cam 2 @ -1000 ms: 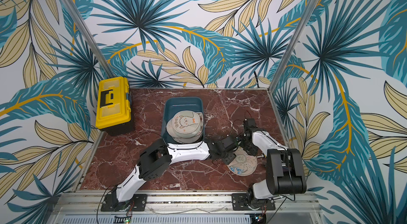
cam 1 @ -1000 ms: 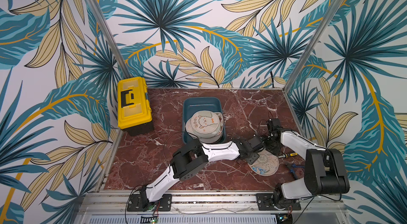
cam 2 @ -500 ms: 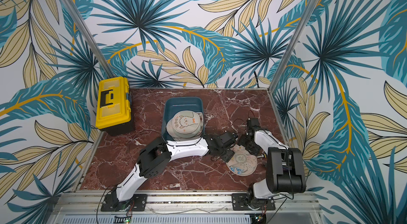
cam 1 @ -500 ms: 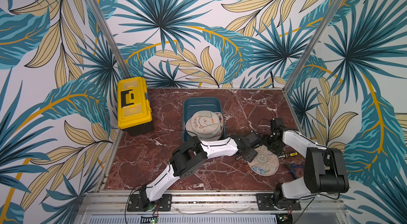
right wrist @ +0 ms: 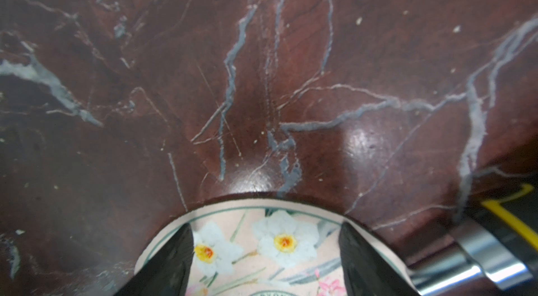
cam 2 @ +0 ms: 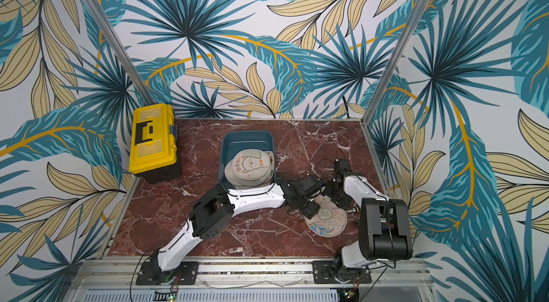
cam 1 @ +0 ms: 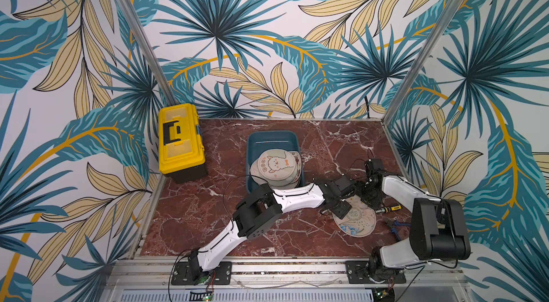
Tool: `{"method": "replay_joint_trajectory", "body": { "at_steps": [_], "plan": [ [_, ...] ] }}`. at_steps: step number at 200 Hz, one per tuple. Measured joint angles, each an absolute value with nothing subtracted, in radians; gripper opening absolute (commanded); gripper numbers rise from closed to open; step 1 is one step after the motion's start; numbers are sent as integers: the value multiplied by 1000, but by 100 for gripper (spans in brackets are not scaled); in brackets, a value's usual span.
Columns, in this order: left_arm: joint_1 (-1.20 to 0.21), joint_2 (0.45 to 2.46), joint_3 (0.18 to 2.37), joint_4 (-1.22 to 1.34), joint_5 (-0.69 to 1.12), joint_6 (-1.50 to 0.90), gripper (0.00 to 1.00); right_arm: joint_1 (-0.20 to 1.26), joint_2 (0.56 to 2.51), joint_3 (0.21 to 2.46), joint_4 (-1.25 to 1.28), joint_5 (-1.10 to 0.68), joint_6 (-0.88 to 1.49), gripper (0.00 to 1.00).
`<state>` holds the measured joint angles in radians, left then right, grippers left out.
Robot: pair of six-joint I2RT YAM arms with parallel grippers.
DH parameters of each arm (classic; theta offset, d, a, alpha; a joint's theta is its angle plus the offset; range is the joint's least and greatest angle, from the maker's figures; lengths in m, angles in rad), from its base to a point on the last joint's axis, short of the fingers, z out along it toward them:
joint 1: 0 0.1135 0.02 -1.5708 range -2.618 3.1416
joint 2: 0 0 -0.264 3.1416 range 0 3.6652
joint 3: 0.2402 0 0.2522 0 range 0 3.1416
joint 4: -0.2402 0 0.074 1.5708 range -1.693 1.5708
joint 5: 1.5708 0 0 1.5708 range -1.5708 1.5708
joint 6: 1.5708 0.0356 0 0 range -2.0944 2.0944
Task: Put the coasters into the storage box
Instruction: Pick up the coaster from the center of the board.
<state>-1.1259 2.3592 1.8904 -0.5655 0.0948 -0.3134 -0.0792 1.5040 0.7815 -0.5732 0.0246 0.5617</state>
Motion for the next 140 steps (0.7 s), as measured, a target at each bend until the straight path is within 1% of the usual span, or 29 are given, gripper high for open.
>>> {"method": "replay_joint_trajectory", "body": {
  "at_steps": [29,55,86,140],
  "plan": [
    [-1121,2368,1910,-582,118,-311,68,-80,1504,781,-574,25,562,78],
    [-1117,2372,1917,-589,132,-303,65,-80,1504,781,-574,25,562,78],
    [-1113,2377,1924,-595,149,-298,58,-80,1504,781,-573,25,562,78],
    [-1108,2403,1974,-628,170,-298,51,-84,1504,781,-573,19,565,77]
  ]
}}
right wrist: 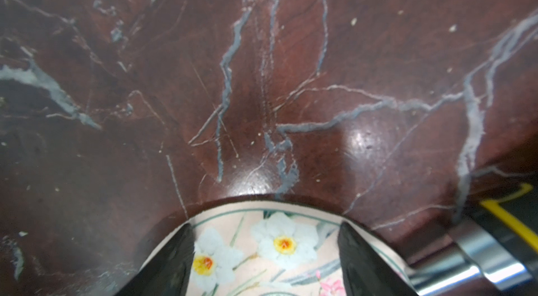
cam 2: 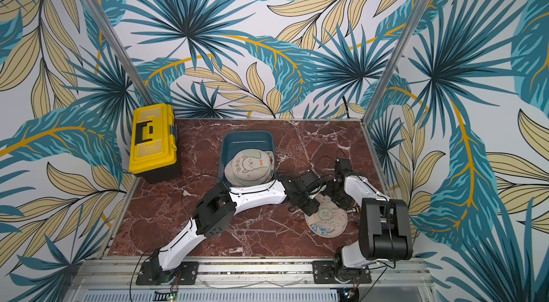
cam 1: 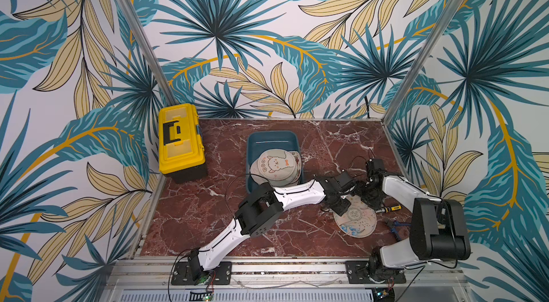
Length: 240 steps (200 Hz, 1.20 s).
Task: Put the coasters into the storage box
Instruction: Pick up the coaster from the center of the board.
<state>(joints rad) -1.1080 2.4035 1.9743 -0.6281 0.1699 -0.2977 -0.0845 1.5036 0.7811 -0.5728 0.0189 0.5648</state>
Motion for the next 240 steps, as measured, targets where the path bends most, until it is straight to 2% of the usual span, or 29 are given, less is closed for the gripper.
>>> {"method": "replay_joint_trajectory", "body": {
  "at_steps": [23,80,101,137,159,240],
  "plan": [
    [-1108,2409,1982,-636,169,-295,43,-85,1504,781,-573,18,564,77],
    [-1108,2412,1984,-639,168,-283,35,-86,1502,780,-572,18,561,77],
    [-1108,2414,1989,-645,167,-276,29,-86,1502,779,-572,18,561,77],
    [-1109,2418,1993,-654,161,-261,14,-86,1498,774,-567,16,559,77],
    [-1109,2421,1997,-657,163,-258,0,-89,1496,771,-564,13,558,77],
    [-1115,2422,1998,-659,134,-266,0,-93,1477,759,-551,0,557,78]
  ]
}}
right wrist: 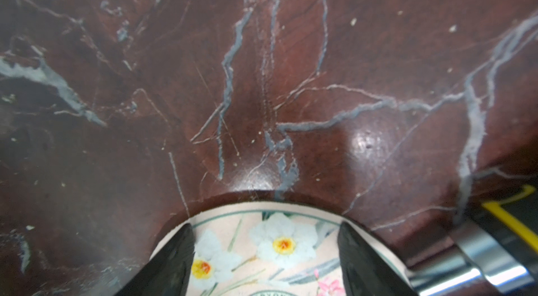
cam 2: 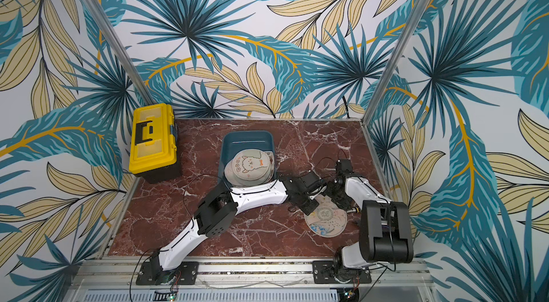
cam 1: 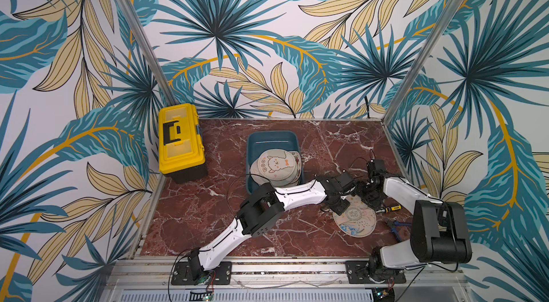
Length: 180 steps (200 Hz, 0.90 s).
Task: Put the coasters into the storage box
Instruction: Pick up the coaster from the center of the board.
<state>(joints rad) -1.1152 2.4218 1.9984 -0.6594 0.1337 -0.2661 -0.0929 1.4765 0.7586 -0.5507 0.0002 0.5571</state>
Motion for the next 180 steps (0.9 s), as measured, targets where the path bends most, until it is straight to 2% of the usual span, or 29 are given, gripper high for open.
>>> {"method": "replay_joint_trajectory", "body": {
  "at_steps": [41,90,180],
  "plan": [
    [-1123,2408,1978,-645,95,-276,0,-94,1441,734,-529,-6,549,78],
    [-1124,2304,1849,-596,88,-260,0,-83,1358,727,-542,-36,534,79],
    [-1116,2199,1708,-608,18,-239,0,-80,1316,826,-560,-50,522,79]
  ]
}}
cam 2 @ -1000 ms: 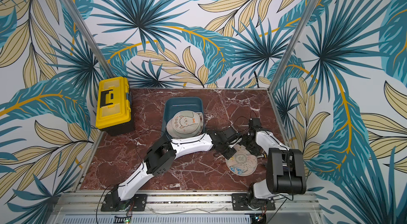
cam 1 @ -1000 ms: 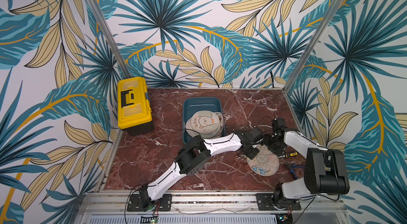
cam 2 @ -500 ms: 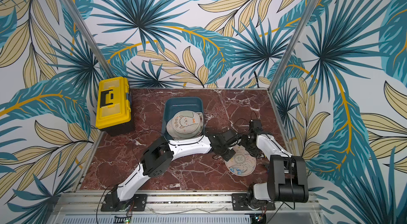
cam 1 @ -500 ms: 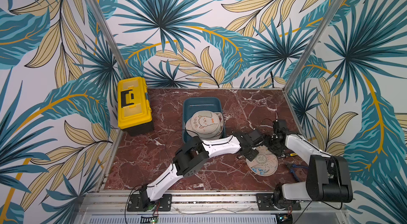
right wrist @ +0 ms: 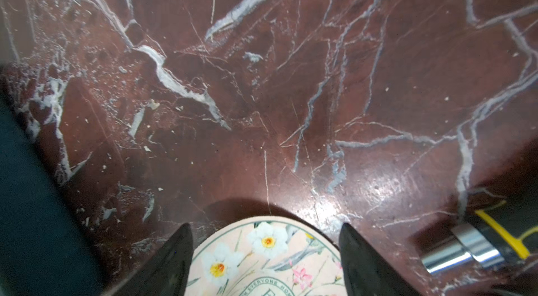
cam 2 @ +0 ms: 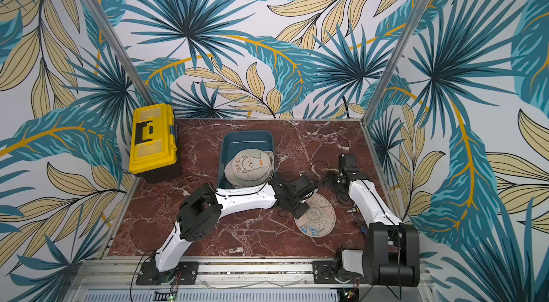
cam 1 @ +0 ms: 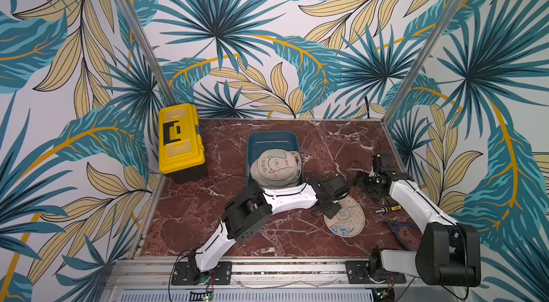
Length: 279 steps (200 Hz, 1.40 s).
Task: Put the coasters into the storage box
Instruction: Pick up the coaster from the center of the board, then place the coaster in the storage box.
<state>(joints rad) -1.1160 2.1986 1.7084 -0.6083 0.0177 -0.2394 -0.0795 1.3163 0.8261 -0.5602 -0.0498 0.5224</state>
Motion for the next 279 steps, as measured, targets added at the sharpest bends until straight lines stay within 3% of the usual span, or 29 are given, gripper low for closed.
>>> {"method": "replay_joint_trajectory", "body": {
  "at_steps": [147,279],
  "plan": [
    [-1005,1913,1639,-619,-48,-209,0,-69,1317,865,-582,-34,516,79],
    [-664,1608,1491,-595,-71,-230,0,139,1497,1146,-606,31,516,79]
  ]
}}
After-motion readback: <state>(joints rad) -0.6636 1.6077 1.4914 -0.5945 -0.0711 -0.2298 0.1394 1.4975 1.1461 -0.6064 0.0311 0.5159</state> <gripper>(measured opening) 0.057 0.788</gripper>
